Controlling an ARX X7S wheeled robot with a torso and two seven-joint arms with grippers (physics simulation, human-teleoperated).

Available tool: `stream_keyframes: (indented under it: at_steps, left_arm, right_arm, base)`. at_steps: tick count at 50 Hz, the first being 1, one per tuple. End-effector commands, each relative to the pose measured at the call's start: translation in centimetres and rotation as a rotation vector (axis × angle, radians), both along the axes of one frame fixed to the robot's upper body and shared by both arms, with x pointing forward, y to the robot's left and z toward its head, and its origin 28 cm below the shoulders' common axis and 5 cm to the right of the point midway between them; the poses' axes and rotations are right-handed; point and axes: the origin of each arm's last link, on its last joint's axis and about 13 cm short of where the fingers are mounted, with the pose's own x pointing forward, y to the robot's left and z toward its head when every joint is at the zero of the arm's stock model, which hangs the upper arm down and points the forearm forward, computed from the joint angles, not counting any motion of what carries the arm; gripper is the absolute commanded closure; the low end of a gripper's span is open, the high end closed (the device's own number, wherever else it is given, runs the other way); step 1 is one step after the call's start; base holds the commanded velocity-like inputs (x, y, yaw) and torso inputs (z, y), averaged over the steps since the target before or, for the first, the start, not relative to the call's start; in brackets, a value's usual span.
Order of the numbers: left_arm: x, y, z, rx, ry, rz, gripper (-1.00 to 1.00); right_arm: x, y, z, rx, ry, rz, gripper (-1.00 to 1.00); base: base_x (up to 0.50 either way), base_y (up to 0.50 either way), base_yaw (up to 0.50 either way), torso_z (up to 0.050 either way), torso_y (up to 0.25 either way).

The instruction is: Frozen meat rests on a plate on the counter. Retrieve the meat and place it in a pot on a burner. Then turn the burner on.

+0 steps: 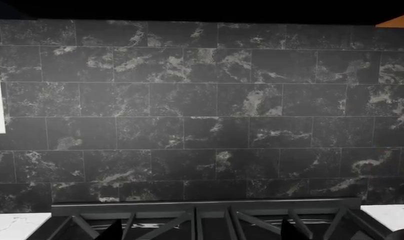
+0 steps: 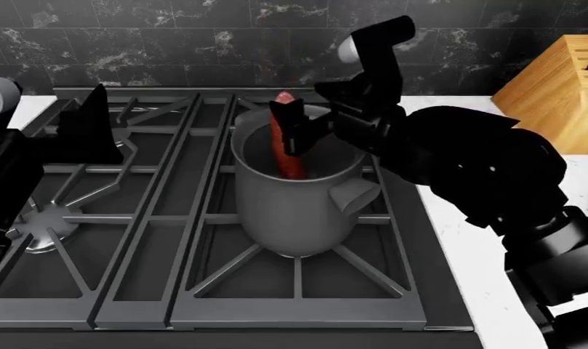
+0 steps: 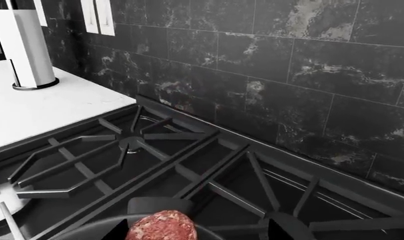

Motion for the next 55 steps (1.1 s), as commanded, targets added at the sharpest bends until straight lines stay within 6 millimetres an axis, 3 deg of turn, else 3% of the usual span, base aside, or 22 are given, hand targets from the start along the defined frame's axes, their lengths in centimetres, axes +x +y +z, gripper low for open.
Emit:
stream_keyframes:
  at_steps: [1, 32, 55]
  left_arm:
    - [0.0, 0.0, 0.0, 0.002, -0.001, -0.001, -1.00]
    - [0.0, -0.3, -0.1, 0.007, 0.010, -0.014, -1.00]
    - [-0.1, -0.4, -0.1, 0.014, 0.008, -0.017, -1.00]
  right_arm:
    - [-0.6, -0.2, 0.7, 0.011, -0.015, 0.002, -1.00]
    - [-7.2, -0.8, 3.7, 0.109, -0.203, -0.041, -1.00]
    - [-9.0, -1.1, 4.2, 0.146, -0.276, -0.098, -1.00]
  base:
    - [0.00, 0.00, 0.00, 0.000, 0.000]
    - [0.00, 0.00, 0.00, 0.000, 0.000]
    - [-0.04, 0.06, 0.00, 0.000, 0.000]
